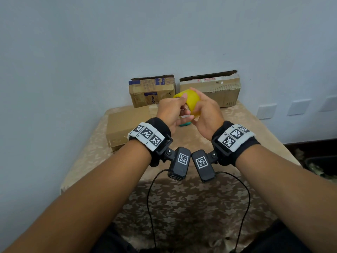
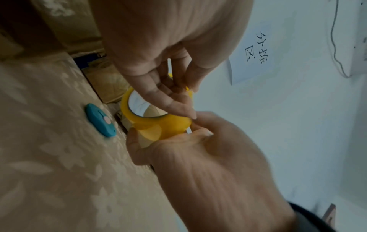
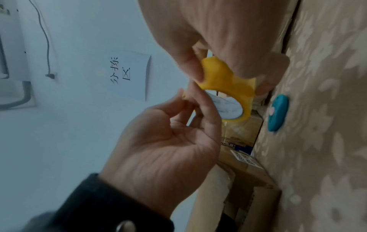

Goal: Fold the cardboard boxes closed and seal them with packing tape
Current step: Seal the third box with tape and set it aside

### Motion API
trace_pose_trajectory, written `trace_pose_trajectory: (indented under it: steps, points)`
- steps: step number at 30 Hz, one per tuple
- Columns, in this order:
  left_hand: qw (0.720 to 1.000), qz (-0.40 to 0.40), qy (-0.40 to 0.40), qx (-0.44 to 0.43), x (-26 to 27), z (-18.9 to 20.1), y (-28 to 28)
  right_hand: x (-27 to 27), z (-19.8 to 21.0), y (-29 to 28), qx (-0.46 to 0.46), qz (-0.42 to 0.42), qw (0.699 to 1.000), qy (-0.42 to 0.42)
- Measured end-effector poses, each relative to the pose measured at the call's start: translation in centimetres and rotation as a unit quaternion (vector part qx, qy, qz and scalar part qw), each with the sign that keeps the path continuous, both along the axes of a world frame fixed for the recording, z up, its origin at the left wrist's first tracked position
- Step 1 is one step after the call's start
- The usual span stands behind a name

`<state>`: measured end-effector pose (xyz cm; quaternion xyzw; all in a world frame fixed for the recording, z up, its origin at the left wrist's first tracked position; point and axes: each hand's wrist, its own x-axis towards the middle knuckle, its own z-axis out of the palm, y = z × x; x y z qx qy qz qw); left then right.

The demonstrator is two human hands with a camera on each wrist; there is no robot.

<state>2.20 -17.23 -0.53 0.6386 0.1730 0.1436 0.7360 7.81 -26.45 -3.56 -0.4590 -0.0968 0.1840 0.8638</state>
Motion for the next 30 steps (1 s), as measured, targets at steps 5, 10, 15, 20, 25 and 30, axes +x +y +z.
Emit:
trace_pose_trajectory:
  steps: [5, 10, 15, 20, 25, 30]
  points:
    - [1.000, 0.007, -0.005, -0.019, -0.12, -0.05, 0.25, -0.02, -0.08, 0.22, -0.009, 0.023, 1.000, -0.013]
    - [0.999, 0.013, -0.006, -0.048, -0.38, -0.01, 0.60, -0.15, -0.22, 0.39, 0.014, 0.041, 0.999, -0.029]
    - [0.998, 0.017, -0.004, -0.066, -0.40, -0.09, 0.53, 0.01, -0.28, 0.45, 0.030, 0.031, 0.999, -0.033]
    - [0.998, 0.020, 0.002, -0.067, -0.17, -0.34, 0.44, 0.21, -0.39, 0.67, 0.019, 0.002, 0.999, -0.033]
    - [0.997, 0.009, 0.001, -0.077, -0.29, -0.15, 0.16, 0.60, -0.72, 0.75, -0.003, -0.037, 0.999, -0.029]
    - [0.999, 0.039, 0.011, -0.025, -0.14, -0.27, 0.04, 0.70, -0.38, 0.49, -0.014, -0.057, 0.998, -0.018]
